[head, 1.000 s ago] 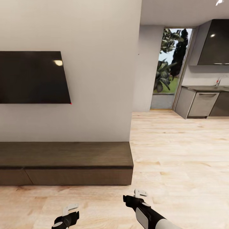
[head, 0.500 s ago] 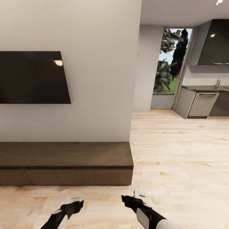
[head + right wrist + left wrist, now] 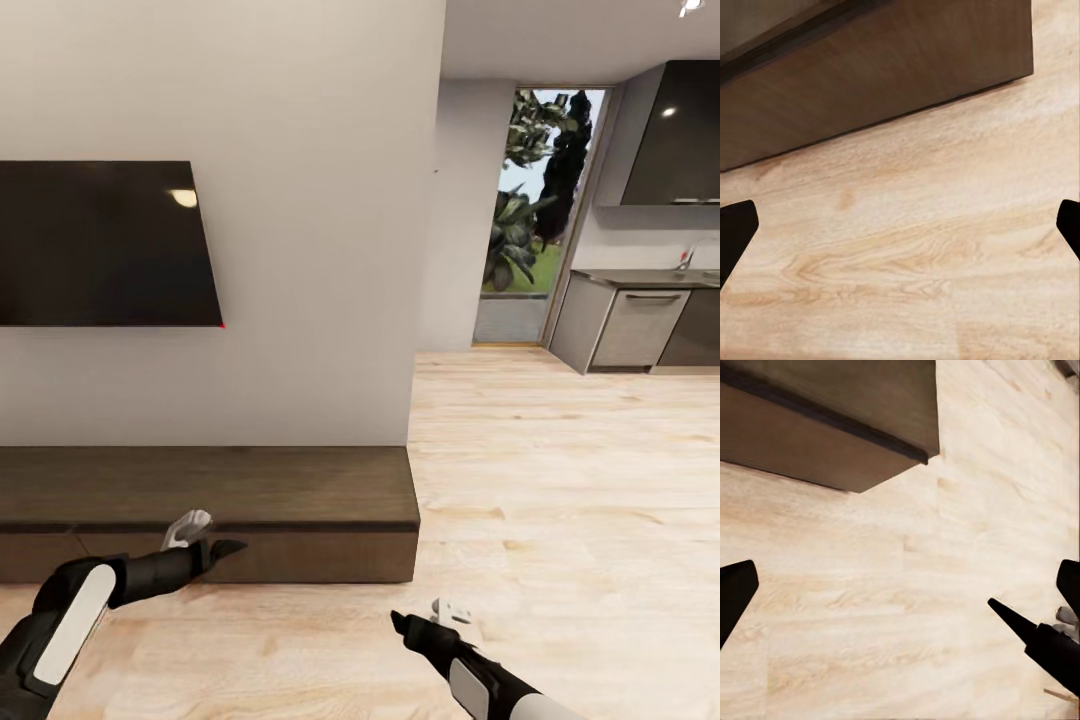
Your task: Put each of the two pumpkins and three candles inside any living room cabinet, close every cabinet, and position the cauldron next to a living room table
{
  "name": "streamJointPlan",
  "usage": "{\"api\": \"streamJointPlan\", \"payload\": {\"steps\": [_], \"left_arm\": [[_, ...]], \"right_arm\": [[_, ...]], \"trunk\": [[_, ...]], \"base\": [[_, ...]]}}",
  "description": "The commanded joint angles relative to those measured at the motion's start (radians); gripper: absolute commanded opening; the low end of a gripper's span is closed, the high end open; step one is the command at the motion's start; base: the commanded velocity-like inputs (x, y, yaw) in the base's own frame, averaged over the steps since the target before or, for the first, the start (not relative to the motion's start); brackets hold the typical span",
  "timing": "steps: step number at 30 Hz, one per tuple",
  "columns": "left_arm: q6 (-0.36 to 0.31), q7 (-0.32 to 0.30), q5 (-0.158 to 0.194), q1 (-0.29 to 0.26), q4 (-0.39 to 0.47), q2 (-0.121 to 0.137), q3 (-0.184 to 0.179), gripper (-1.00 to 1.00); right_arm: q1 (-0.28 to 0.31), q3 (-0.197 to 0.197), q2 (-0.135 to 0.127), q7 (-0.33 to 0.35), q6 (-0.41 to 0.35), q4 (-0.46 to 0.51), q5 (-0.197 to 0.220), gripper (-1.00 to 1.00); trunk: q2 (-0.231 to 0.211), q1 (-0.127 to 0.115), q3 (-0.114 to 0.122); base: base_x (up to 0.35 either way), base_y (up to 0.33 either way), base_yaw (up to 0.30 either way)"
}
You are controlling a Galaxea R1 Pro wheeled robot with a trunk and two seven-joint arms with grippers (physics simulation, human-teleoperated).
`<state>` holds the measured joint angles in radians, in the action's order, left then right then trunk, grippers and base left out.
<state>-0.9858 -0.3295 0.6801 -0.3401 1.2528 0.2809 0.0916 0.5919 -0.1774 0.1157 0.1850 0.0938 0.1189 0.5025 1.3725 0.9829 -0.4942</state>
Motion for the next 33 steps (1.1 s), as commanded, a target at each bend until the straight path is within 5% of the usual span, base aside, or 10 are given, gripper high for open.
{"api": "streamJointPlan", "payload": {"steps": [1, 6, 10, 13, 18, 25, 28, 33], "left_arm": [[-0.007, -0.009, 0.01, -0.001, 0.006, 0.001, 0.003, 1.0], [-0.016, -0.011, 0.133, -0.001, 0.012, 0.004, -0.008, 1.0], [-0.017, -0.011, 0.272, 0.0, 0.011, 0.006, -0.029, 1.0], [-0.017, -0.011, 0.342, 0.001, 0.012, 0.011, -0.047, 1.0], [-0.017, -0.012, 0.409, 0.001, 0.018, 0.031, -0.059, 1.0], [-0.017, -0.012, 0.494, 0.002, 0.019, 0.076, -0.064, 1.0], [-0.017, -0.012, 0.56, 0.003, 0.013, 0.102, -0.08, 1.0], [-0.017, -0.012, 0.582, 0.003, 0.013, 0.11, -0.098, 1.0]], "right_arm": [[0.001, -0.006, -0.001, 0.013, 0.006, -0.002, 0.011, 1.0], [0.001, 0.007, -0.012, 0.139, 0.003, -0.002, 0.06, 1.0], [0.002, 0.011, -0.027, 0.286, -0.008, -0.002, 0.136, 1.0], [0.002, 0.012, -0.032, 0.352, -0.041, -0.002, 0.185, 1.0], [0.002, 0.014, -0.037, 0.407, -0.112, 0.011, 0.248, 1.0], [0.002, 0.014, -0.036, 0.45, -0.124, 0.014, 0.258, 1.0], [0.002, 0.012, -0.037, 0.453, -0.124, 0.013, 0.258, 1.0], [0.002, 0.012, -0.039, 0.457, -0.123, 0.006, 0.26, 1.0]], "trunk": [[0.001, 0.0, -0.001], [0.001, 0.0, -0.001], [0.001, 0.0, -0.001], [0.001, 0.0, -0.001], [0.001, 0.0, -0.001], [0.015, 0.008, -0.007], [0.036, 0.019, -0.017], [0.071, 0.038, -0.032]], "base": [[0.0, 0.0, 0.0], [0.0, 0.0, 0.0], [0.0, 0.0, 0.0], [0.0, 0.0, 0.0], [0.0, 0.0, 0.0], [0.0, 0.0, 0.0], [0.0, 0.0, 0.0], [0.0, 0.0, 0.0]]}}
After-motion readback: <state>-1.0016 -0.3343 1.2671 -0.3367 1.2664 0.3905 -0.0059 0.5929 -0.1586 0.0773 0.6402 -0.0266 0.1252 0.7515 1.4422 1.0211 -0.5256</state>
